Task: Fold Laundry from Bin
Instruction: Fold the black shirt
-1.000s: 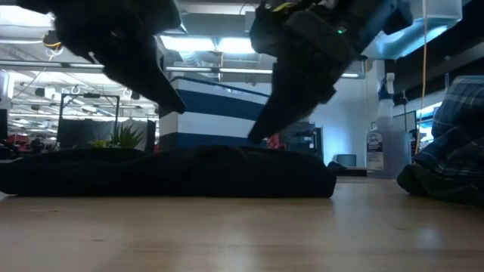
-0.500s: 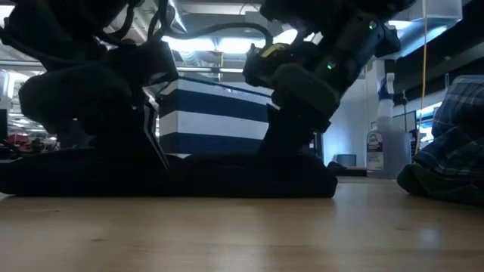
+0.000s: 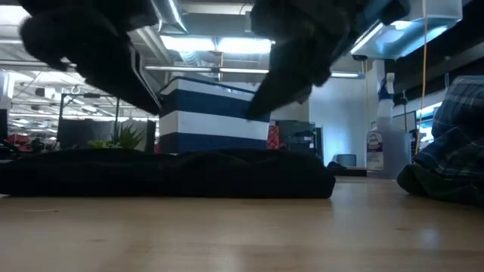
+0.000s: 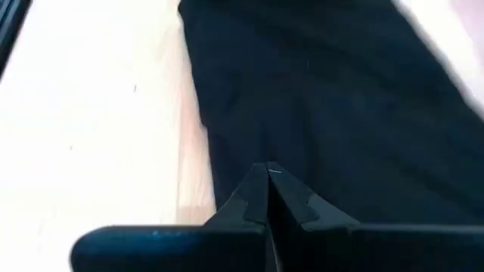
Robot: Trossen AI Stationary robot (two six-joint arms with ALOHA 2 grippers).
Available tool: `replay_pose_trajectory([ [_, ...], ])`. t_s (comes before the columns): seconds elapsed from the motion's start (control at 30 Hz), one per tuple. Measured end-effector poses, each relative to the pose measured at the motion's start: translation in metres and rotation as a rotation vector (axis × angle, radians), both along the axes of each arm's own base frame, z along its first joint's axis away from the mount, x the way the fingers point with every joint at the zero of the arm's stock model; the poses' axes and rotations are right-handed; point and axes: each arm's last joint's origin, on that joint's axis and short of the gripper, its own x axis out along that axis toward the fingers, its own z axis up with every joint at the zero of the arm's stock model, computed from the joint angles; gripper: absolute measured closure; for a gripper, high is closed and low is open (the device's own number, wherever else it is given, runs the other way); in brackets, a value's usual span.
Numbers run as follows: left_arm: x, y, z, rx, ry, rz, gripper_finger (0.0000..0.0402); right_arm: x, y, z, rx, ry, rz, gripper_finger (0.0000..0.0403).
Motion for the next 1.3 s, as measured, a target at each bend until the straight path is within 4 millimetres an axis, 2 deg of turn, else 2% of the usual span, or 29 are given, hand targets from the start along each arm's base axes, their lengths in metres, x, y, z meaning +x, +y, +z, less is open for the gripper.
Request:
replay_pose_trajectory([
  [0.1, -0.002, 0.013, 0.007, 0.078, 0.0, 0.043, 0.0342, 0.003, -0.01, 0.001, -0.043, -0.017, -0.029, 0.0403],
  [0.3, 0.009, 0.046, 0.001, 0.058, 0.084, 0.076, 0.0342, 0.012, -0.055, -0.004, -0.068, 0.009, -0.141, 0.0403],
  [0.4, 0.011, 0.06, -0.009, 0.044, 0.117, 0.093, 0.0342, 0.015, -0.078, -0.004, -0.074, 0.01, -0.184, 0.0403],
  [0.53, 0.003, 0.077, -0.03, 0.032, 0.151, 0.144, 0.0342, 0.016, -0.105, -0.011, -0.048, 0.047, -0.226, 0.0403],
  [0.7, -0.014, 0.094, -0.058, -0.059, 0.155, 0.167, 0.0342, 0.015, -0.128, -0.038, -0.036, 0.168, -0.27, 0.0403],
  [0.83, -0.025, 0.1, -0.07, -0.083, 0.169, 0.226, 0.0342, 0.016, -0.136, -0.057, -0.011, 0.224, -0.283, 0.0403],
  [1.03, -0.024, 0.098, -0.068, -0.076, 0.174, 0.215, 0.0342, 0.017, -0.136, -0.06, -0.013, 0.225, -0.298, 0.0403],
  [1.17, -0.016, 0.094, -0.055, -0.054, 0.143, 0.163, 0.0342, 0.016, -0.132, -0.05, 0.004, 0.203, -0.278, 0.0403],
  [1.3, -0.011, 0.09, -0.034, -0.036, 0.084, 0.132, 0.0342, 0.014, -0.124, -0.026, 0.003, 0.126, -0.263, 0.0403],
])
